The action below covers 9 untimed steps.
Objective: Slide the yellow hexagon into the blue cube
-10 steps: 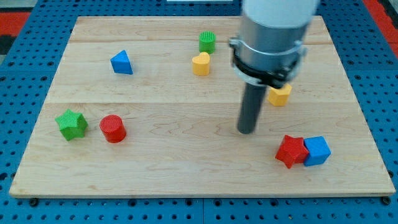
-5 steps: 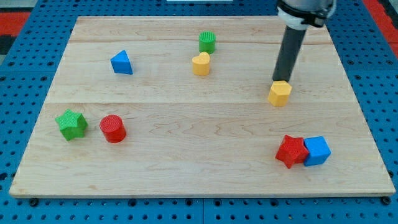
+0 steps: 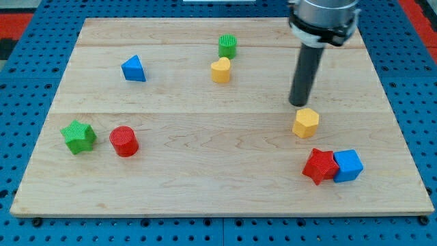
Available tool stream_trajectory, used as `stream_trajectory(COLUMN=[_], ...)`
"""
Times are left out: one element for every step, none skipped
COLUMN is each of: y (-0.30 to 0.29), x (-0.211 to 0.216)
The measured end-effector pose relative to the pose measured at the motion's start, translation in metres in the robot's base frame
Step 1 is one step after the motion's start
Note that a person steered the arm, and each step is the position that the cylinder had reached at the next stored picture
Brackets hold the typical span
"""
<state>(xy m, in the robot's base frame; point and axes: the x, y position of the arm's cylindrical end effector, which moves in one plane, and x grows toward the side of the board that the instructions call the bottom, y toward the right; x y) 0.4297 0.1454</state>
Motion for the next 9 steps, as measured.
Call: stream_trajectory(y=[0.034, 0.047, 0.013, -0.038, -0.059, -0.026, 0.015, 0.031, 0.024], x=[0.026, 0.038, 0.016, -0.006, -0.005, 0.014, 0.048, 0.067, 0.058])
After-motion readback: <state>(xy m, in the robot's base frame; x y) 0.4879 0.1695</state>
